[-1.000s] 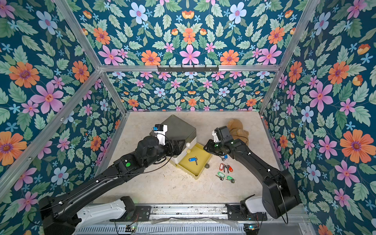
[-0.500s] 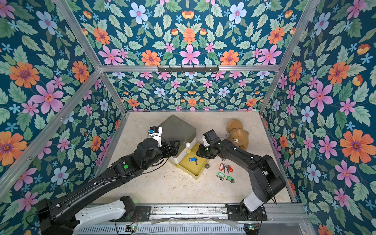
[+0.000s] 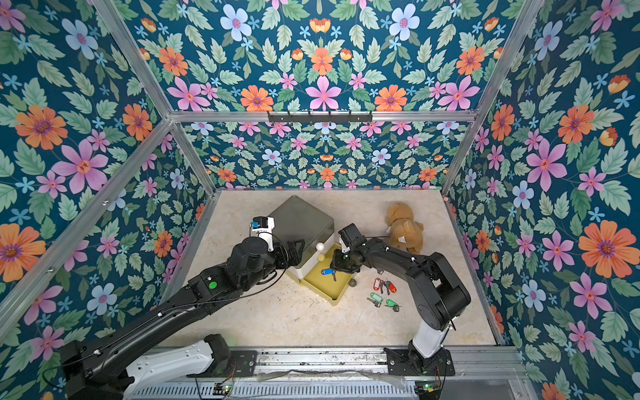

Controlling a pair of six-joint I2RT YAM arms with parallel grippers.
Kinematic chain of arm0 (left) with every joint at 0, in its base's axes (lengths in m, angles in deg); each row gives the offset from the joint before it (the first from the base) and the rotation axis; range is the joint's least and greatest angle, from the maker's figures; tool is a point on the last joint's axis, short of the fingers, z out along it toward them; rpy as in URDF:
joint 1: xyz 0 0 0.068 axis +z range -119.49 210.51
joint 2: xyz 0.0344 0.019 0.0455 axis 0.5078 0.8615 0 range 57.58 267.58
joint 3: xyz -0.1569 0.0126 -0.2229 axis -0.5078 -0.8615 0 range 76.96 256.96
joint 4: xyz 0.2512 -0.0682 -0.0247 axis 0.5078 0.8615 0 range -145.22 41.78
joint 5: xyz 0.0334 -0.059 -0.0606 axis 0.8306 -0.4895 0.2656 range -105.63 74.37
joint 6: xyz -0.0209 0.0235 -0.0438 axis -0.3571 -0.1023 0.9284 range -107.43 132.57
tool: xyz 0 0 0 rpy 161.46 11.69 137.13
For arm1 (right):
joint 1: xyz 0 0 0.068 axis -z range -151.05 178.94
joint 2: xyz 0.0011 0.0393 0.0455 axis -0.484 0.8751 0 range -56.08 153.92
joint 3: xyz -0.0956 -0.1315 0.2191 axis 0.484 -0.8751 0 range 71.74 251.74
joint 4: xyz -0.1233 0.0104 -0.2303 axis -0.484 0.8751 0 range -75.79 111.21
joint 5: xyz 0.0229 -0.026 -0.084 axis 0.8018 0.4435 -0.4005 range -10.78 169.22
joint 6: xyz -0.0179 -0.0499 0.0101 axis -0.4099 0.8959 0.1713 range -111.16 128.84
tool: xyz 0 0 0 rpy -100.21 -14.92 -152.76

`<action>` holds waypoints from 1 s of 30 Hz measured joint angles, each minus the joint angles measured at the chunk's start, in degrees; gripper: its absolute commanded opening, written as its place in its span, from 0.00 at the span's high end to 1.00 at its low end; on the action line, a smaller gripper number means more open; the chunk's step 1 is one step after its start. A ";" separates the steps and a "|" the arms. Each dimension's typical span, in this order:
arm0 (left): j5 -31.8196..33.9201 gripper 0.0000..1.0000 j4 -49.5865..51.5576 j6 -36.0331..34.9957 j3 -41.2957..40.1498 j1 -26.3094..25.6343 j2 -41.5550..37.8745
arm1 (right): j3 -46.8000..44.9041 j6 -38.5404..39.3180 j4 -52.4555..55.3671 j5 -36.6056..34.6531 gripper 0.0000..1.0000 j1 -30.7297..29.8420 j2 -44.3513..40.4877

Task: Take the keys out of the drawer
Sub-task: Pick up the key from the drawer.

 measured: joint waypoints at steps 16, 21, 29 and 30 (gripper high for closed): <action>0.20 0.01 0.13 1.07 -1.73 0.00 -1.92 | 1.03 -0.26 -0.79 -1.44 0.64 -1.09 3.41; 0.22 0.01 0.17 1.09 -2.01 0.00 -2.29 | 1.31 -0.26 -1.16 -1.97 0.65 -1.11 4.24; 0.22 0.01 0.17 1.09 -2.12 0.00 -2.34 | 1.38 -0.26 -1.99 -2.91 0.71 -1.14 5.35; 0.22 0.01 0.17 1.09 -2.12 0.00 -2.34 | 1.44 -0.26 -2.03 -2.93 0.72 -1.14 5.53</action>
